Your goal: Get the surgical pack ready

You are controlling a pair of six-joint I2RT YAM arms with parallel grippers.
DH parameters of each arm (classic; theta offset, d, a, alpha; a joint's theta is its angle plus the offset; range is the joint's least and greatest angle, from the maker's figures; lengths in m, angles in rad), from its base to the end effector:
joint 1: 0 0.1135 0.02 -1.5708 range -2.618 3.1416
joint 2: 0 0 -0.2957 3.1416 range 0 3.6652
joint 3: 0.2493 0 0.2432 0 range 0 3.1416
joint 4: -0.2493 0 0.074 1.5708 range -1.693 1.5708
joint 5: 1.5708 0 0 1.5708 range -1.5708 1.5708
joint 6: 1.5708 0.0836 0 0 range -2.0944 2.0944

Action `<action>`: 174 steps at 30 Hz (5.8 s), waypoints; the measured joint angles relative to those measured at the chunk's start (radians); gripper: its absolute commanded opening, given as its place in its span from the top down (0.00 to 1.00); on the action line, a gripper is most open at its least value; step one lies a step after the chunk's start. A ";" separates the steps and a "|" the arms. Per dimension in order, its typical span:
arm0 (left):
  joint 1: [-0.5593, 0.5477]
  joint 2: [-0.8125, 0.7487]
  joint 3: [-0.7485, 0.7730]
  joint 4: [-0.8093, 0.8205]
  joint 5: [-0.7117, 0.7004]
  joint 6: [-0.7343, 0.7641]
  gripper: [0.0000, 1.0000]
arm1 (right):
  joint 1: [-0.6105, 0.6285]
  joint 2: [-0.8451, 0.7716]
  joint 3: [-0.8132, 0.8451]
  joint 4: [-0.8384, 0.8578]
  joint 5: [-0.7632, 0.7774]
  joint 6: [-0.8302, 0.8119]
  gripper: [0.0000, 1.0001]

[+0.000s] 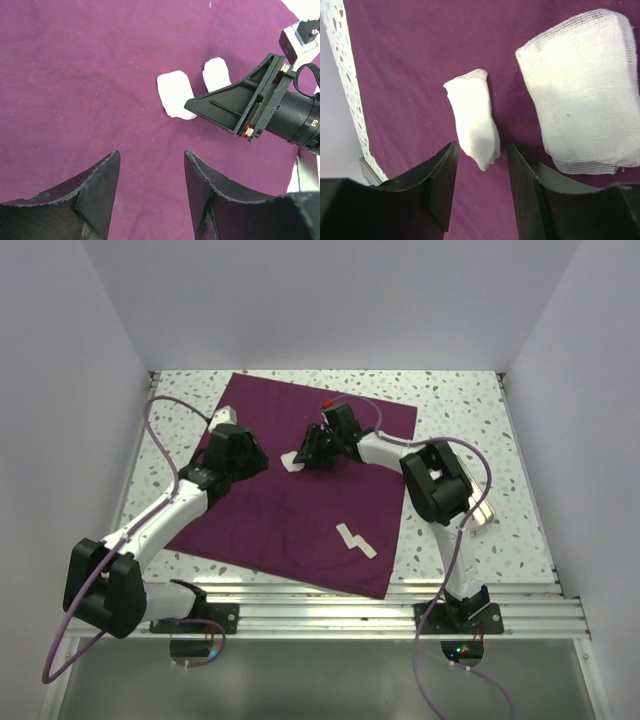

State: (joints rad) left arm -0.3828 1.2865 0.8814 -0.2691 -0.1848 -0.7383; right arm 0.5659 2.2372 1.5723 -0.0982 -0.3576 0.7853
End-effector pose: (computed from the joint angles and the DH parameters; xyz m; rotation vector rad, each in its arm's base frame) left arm 0.2834 -0.0976 0.2621 -0.4987 2.2064 -0.4005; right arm 0.4362 0.3117 0.1425 0.0828 2.5364 1.0330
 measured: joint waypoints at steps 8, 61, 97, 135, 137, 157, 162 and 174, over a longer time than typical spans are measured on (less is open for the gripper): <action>0.019 -0.006 -0.010 0.008 0.019 0.002 0.42 | 0.017 0.016 0.020 -0.002 0.002 0.000 0.61; 0.043 -0.029 -0.049 0.021 0.069 0.019 0.42 | -0.124 -0.008 0.122 -0.056 -0.110 -0.105 1.00; 0.043 -0.009 -0.049 0.045 0.106 0.021 0.39 | -0.168 0.048 0.090 -0.053 -0.210 -0.170 1.00; 0.043 -0.032 -0.062 0.066 0.126 0.025 0.39 | -0.168 -0.006 0.088 -0.246 -0.079 -0.264 0.48; 0.043 -0.032 -0.062 0.066 0.126 0.025 0.39 | -0.168 -0.005 0.088 -0.244 -0.080 -0.262 0.49; 0.043 -0.032 -0.062 0.066 0.128 0.025 0.39 | -0.169 0.035 0.111 -0.216 -0.106 -0.165 0.59; 0.043 -0.032 -0.062 0.066 0.129 0.026 0.39 | -0.169 0.051 0.121 -0.212 -0.111 -0.150 0.65; 0.043 -0.034 -0.062 0.066 0.129 0.026 0.39 | -0.169 0.064 0.135 -0.209 -0.113 -0.143 0.62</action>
State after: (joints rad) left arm -0.3397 1.2530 0.8196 -0.2028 -0.0555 -0.7124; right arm 0.3969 2.3013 1.7077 -0.3069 -0.4706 0.6426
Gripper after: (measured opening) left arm 0.610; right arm 0.359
